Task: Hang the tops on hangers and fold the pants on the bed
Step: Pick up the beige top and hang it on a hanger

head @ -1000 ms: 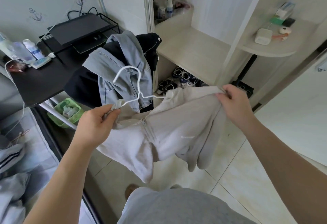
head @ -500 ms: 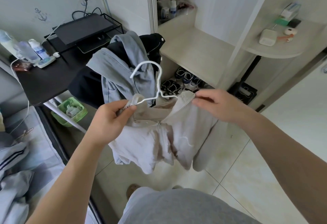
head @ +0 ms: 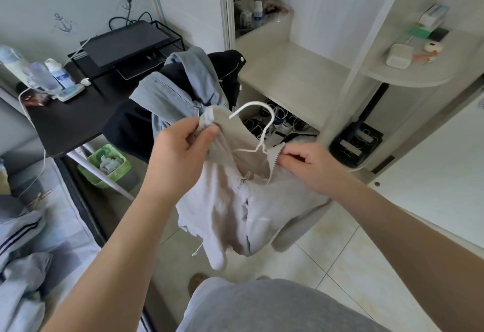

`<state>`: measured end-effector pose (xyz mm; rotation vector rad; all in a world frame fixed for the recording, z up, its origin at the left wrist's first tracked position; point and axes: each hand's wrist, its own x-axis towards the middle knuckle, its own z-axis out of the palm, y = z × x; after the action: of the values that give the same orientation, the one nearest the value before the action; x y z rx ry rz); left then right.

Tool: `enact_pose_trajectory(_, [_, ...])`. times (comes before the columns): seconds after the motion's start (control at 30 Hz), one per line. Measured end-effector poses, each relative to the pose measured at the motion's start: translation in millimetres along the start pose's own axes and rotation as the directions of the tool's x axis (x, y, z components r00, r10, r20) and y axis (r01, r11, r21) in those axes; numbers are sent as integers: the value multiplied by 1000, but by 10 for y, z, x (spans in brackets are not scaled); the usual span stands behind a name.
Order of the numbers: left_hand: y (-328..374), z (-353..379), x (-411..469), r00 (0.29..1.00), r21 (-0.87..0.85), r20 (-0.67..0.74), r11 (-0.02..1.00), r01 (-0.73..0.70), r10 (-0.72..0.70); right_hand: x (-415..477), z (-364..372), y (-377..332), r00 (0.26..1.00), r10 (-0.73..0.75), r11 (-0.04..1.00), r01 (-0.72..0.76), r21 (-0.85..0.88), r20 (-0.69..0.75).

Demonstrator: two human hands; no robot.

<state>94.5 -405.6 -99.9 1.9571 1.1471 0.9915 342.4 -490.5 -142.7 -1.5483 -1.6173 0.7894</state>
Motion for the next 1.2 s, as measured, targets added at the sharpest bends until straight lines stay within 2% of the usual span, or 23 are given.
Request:
enact_pose_trajectory(0.1, [15, -27, 51, 979, 91, 175, 991, 93, -108, 19, 11, -22, 993, 19, 998, -13, 55, -113])
enact_pose_trajectory(0.2, [-59, -45, 39, 946, 209, 311, 977, 28, -94, 17, -13, -22, 990, 31, 998, -24, 58, -136])
enact_pose_trajectory(0.27, [-114, -10, 16, 931, 211, 355, 977, 6, -82, 8, -32, -37, 994, 17, 998, -10, 67, -105])
enact_pose_trajectory(0.4, [-119, 108, -33, 951, 162, 309, 986, -46, -6, 1, -76, -80, 1000, -19, 1000, 19, -14, -13])
enact_pose_trajectory(0.5, [-103, 171, -44, 945, 159, 325, 983, -89, 33, 53, -115, -157, 999, -46, 996, 44, -71, -17])
enact_pose_trajectory(0.63, [-81, 204, -41, 950, 144, 309, 985, -99, 50, 75, -146, -210, 999, -39, 996, 39, 83, 1])
enact_pose_trajectory(0.73, [-78, 205, -47, 962, 134, 267, 987, -89, 51, 54, -176, -157, 996, -88, 993, 89, -78, 21])
enact_pose_trajectory(0.8, [-97, 188, -43, 966, 157, 253, 984, -90, 48, 54, -214, -128, 998, -45, 994, 40, -101, -48])
enact_pose_trajectory(0.87, [-134, 160, -32, 969, 182, 246, 980, -83, 37, 38, -266, -133, 988, -64, 994, 50, -101, -139])
enact_pose_trajectory(0.97, [-176, 85, -25, 970, 173, 244, 984, -47, 3, 23, -362, -233, 934, -137, 991, 129, -46, -331])
enact_pose_trajectory(1.03, [-180, 46, -13, 970, 122, 241, 992, -44, 13, 94, -410, -265, 910, -108, 994, 88, -68, -400])
enact_pose_trajectory(1.07, [-170, 34, -5, 973, 85, 231, 995, -46, 25, 159, -425, -255, 928, -59, 993, 16, -120, -367])
enact_pose_trajectory(1.13, [-141, 19, 21, 981, 33, 191, 998, -52, 44, 252, -425, -220, 975, 97, 972, -136, -190, -202])
enact_pose_trajectory(1.2, [-121, 11, 59, 988, 35, 148, 998, -57, 51, 252, -402, -194, 979, 193, 976, -199, -94, -71])
